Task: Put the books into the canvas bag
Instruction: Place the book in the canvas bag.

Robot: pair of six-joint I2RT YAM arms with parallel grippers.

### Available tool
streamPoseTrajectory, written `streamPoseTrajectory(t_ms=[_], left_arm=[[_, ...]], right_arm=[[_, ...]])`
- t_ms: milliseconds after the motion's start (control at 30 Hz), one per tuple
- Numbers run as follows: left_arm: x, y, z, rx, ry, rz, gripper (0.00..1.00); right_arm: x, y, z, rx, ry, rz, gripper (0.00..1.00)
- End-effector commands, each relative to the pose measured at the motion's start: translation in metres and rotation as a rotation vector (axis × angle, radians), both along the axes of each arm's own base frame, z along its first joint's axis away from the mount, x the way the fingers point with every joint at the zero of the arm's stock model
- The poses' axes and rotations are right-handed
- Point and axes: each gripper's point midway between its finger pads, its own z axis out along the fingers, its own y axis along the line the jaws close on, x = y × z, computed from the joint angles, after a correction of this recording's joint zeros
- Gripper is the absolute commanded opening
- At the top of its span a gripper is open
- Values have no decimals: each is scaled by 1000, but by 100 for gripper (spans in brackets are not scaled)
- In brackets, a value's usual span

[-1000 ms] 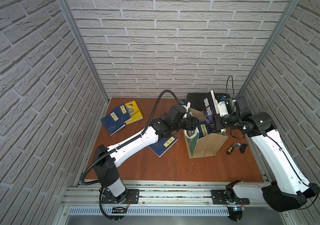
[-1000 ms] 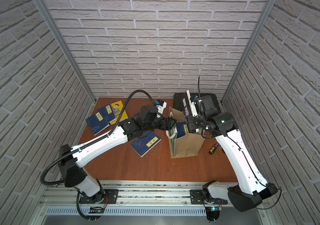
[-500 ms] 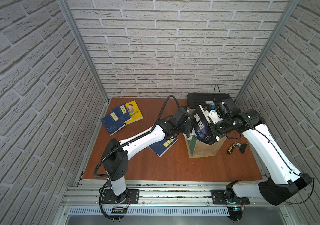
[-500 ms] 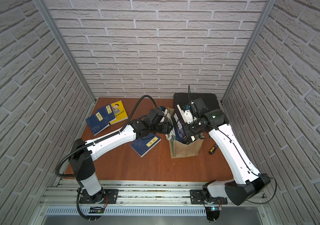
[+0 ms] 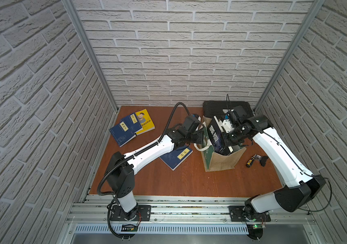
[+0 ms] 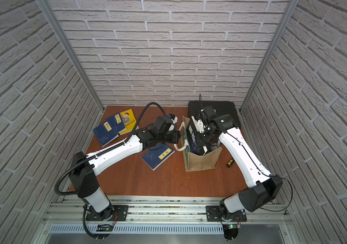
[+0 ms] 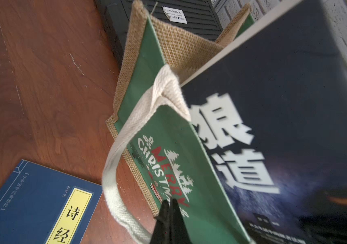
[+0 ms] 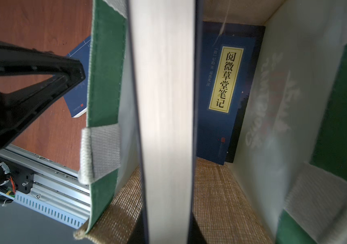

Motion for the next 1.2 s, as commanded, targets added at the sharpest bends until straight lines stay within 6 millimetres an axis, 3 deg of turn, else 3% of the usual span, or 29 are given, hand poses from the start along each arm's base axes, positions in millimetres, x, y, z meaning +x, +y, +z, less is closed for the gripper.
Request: streamPoseTrajectory(t_ms=[0, 67, 133, 367, 500, 767, 867, 1033, 1167], left_arm=[[-1, 0, 10, -26, -22, -16, 0], [-1, -1, 14, -38, -21, -19, 8], [-3, -4, 21, -64, -24, -25, 23], [-8, -15, 55, -158, -72, -43, 52], [-10, -24, 64, -171, -88, -62, 57], [-2, -40, 24, -114, 0, -72, 57], [0, -43, 8, -93, 34, -71, 53], [5, -35, -10, -63, 81, -45, 29], [7, -28, -12, -67, 88, -28, 9]], right_arm=[[8, 8, 8, 56, -26, -21, 6], [11, 12, 6, 70, -24, -18, 5], [14, 16, 4, 90, -18, -11, 6], [24, 22, -13, 128, 15, -13, 6], [27, 24, -22, 148, 52, -13, 6], [35, 21, -37, 167, 79, -33, 5], [40, 18, -43, 183, 85, -53, 6], [44, 9, -56, 171, 109, -78, 6], [48, -1, -66, 137, 123, -100, 6]])
